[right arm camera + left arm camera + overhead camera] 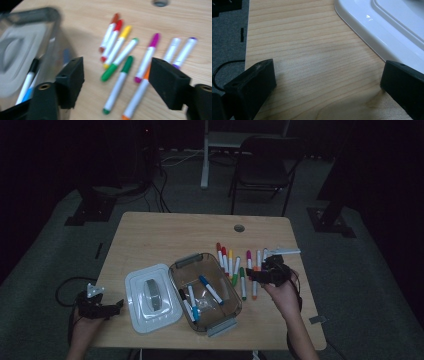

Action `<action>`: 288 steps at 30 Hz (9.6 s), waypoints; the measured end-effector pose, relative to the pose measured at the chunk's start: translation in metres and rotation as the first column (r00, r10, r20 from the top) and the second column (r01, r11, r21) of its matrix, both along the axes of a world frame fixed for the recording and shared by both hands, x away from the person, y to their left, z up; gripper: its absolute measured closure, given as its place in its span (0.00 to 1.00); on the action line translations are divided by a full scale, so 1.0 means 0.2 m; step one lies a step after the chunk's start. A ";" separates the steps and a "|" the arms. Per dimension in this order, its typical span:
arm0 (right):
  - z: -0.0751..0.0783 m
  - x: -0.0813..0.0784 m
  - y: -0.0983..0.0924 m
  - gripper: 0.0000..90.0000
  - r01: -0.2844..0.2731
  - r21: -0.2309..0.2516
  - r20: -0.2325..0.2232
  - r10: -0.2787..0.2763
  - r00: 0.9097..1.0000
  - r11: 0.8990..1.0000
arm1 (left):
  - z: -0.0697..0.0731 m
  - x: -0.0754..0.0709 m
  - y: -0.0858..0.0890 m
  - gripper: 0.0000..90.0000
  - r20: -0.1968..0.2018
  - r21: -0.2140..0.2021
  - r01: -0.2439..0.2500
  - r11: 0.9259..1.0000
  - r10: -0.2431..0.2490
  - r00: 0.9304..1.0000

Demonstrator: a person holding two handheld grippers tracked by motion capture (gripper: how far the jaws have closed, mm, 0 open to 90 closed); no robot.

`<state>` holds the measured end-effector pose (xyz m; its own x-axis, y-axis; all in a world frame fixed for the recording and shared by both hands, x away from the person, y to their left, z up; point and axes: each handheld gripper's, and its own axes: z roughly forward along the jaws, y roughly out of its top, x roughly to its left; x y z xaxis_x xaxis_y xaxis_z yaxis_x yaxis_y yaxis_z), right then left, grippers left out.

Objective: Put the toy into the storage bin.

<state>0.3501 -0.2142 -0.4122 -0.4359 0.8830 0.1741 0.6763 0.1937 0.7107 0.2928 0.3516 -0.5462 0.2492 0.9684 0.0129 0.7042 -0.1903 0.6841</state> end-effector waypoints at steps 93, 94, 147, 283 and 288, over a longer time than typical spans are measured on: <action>-0.05 0.31 -0.29 0.85 0.232 0.198 -0.093 -0.217 0.972 0.953 | 0.00 0.00 0.00 0.01 0.000 0.000 0.000 1.000 0.000 1.000; -0.02 0.29 -0.27 0.86 0.215 0.206 -0.080 -0.203 0.976 0.955 | 0.00 0.00 0.00 0.01 0.000 0.000 -0.001 1.000 0.001 1.000; -0.08 -0.01 0.91 0.85 -0.382 0.205 -0.239 0.425 0.873 0.901 | 0.00 0.00 0.00 0.01 0.001 0.000 0.000 1.000 0.000 1.000; -0.39 0.46 -0.32 0.86 0.269 -0.005 -0.201 -0.265 0.943 0.963 | 0.00 0.00 0.00 0.01 0.001 -0.001 -0.009 1.000 0.009 1.000; -0.26 0.38 -0.31 0.86 0.248 0.037 -0.148 -0.240 0.959 0.968 | 0.00 0.00 0.00 0.01 0.001 -0.002 -0.009 1.000 0.009 1.000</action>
<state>0.4262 -0.2770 -0.4641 -0.1760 0.9468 0.2695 0.7924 -0.0262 0.6095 0.2920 0.3509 -0.5464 0.2402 0.9707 0.0116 0.7053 -0.1827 0.6850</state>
